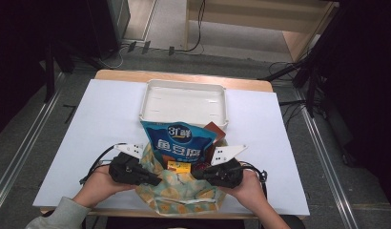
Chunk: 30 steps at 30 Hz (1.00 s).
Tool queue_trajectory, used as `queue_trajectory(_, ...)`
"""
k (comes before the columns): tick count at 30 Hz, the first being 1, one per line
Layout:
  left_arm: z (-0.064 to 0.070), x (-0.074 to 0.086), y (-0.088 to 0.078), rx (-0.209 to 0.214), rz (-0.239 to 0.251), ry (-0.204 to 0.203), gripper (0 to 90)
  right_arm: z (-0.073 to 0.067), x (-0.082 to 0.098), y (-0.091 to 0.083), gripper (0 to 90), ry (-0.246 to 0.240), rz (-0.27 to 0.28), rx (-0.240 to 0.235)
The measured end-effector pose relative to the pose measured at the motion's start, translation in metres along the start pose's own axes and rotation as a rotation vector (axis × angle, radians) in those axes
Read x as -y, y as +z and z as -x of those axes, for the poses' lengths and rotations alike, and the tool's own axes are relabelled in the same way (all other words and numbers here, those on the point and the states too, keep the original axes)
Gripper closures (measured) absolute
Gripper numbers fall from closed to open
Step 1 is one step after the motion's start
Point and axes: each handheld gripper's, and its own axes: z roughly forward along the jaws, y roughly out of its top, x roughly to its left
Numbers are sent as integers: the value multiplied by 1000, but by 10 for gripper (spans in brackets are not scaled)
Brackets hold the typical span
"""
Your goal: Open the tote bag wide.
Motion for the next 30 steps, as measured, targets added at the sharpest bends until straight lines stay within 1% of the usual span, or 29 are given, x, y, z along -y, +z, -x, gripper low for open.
queue_trajectory(1,-1,1,0,-3,1,-9,885,0,1,0,900,-8,2,1)
queue_trajectory(8,-5,4,2,-10,-6,-27,878,-2,7,-1,900,-10,10,-17)
queue_trajectory(9,-7,6,2,-17,-10,-33,878,-4,9,-1,900,-10,4,-18)
queue_trajectory(11,-8,7,3,-18,-6,-38,876,-5,10,0,900,-17,0,-18)
queue_trajectory(12,-9,8,3,-24,-15,-39,876,-5,10,0,900,-16,-3,-21)
queue_trajectory(13,-10,8,3,-26,-14,-39,875,-6,11,1,900,-19,-5,-22)
queue_trajectory(15,-11,9,3,-25,-13,-40,875,-6,13,0,900,-21,1,-23)
queue_trajectory(16,-12,9,3,-25,-9,-40,874,-7,13,0,900,-16,2,-22)
queue_trajectory(19,-15,10,2,-25,1,-37,873,-7,16,-1,900,-31,10,-27)
queue_trajectory(22,-17,12,2,-32,17,-33,867,-8,19,-2,900,-59,20,-25)
queue_trajectory(25,-20,13,2,-37,24,-36,859,-8,22,-3,900,-66,15,-29)
queue_trajectory(26,-21,13,2,-33,22,-41,857,-9,23,-3,900,-63,10,-26)
queue_trajectory(30,-25,14,3,-43,14,-58,849,-8,27,-4,900,-50,0,-30)
